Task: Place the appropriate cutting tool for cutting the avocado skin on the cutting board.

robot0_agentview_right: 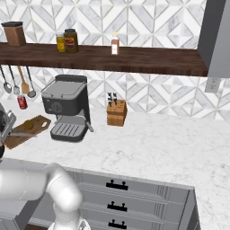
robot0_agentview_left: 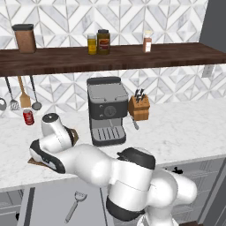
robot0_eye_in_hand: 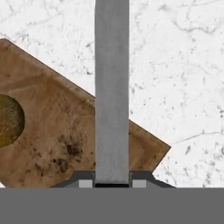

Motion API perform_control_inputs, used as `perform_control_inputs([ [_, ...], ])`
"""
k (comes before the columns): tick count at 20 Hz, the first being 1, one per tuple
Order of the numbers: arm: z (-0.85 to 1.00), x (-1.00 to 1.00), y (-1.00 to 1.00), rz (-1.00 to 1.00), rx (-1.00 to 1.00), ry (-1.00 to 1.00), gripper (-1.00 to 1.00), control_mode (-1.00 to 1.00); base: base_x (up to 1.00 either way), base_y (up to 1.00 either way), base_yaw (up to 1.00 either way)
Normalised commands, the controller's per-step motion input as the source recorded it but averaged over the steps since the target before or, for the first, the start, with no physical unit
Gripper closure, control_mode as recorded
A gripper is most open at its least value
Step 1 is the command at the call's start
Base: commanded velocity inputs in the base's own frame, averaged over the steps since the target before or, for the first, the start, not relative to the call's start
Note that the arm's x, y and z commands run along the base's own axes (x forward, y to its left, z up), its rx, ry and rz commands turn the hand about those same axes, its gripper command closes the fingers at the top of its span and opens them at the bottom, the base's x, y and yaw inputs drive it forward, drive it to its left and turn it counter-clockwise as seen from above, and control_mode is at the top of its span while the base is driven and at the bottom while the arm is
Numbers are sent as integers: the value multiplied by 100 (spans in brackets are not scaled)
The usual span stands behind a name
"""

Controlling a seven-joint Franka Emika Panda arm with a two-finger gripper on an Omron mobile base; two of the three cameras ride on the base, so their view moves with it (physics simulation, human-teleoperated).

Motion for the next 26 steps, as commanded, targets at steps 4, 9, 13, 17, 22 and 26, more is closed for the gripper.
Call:
perform_control_inputs([
  [4,-32,10,11,0,0,0,100,-100,0,0,0],
  [9,-32,11,11,0,0,0,100,-100,0,0,0],
  [13,-29,19,10,0,0,0,100,-100,0,0,0],
  [17,-30,26,10,0,0,0,100,-100,0,0,0],
  [22,-30,30,13,3,0,0,100,-100,0,0,0],
  [26,-24,11,13,4,0,0,-100,-100,0,0,0],
])
